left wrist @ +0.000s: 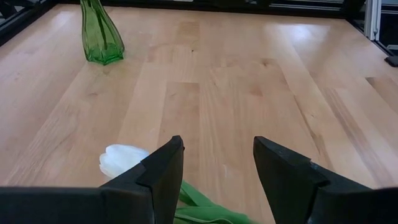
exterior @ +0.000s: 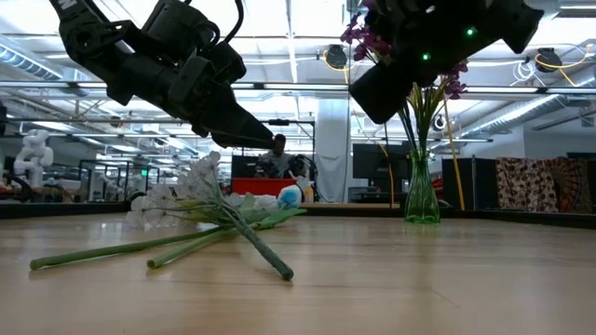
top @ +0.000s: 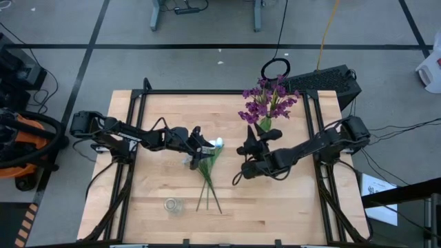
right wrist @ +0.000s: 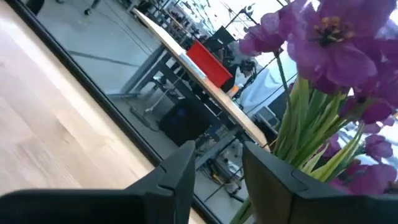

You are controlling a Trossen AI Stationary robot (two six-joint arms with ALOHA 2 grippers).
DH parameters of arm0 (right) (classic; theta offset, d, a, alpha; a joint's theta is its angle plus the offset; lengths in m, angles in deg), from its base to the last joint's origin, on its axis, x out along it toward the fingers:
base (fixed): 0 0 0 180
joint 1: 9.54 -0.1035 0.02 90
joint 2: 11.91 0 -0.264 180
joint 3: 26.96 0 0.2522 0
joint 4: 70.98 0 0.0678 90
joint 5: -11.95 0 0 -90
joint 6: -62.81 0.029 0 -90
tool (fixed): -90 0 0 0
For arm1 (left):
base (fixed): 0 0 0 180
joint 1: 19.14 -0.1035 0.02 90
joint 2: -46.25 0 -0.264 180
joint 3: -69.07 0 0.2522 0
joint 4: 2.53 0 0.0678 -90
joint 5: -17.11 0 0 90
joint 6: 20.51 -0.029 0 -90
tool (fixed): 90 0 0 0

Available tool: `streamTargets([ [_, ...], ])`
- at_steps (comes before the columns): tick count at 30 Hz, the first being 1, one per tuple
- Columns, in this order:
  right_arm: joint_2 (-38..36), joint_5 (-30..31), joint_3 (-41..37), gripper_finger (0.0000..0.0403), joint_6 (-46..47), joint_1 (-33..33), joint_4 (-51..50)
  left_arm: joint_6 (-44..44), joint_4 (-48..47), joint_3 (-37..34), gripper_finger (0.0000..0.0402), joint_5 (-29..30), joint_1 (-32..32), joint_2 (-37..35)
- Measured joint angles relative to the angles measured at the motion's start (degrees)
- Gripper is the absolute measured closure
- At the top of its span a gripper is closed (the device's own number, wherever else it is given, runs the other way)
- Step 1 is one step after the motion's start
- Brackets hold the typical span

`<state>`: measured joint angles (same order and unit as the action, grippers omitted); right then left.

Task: Sort flowers into vase by color
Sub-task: Put the violet flower into the green vase

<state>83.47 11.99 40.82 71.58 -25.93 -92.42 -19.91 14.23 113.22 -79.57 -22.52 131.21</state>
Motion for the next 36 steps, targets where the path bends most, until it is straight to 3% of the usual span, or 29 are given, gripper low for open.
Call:
streamTargets([
  [11, -4.8, 0.0, 0.0, 0.0305, -9.4, 1.5, -1.6, 0.0, 0.0, 0.0, 0.0201, 0.0, 0.0, 0.0],
  [17, -8.9, -0.1, 0.0, 0.0312, -11.5, 1.8, -10.0, 0.0, -0.1, 0.0, 0.0201, 0.0, 0.0, 0.0],
  [27, -17.2, -1.0, 0.0, 0.0304, 9.5, 1.1, -27.4, -1.0, -0.2, 0.0, 0.0201, 0.0, 0.0, 0.0],
  [36, -13.5, -2.0, 0.0, 0.0224, 16.6, 1.4, -27.0, -1.0, -0.2, 0.0, 0.0201, 0.0, 0.0, 0.0],
])
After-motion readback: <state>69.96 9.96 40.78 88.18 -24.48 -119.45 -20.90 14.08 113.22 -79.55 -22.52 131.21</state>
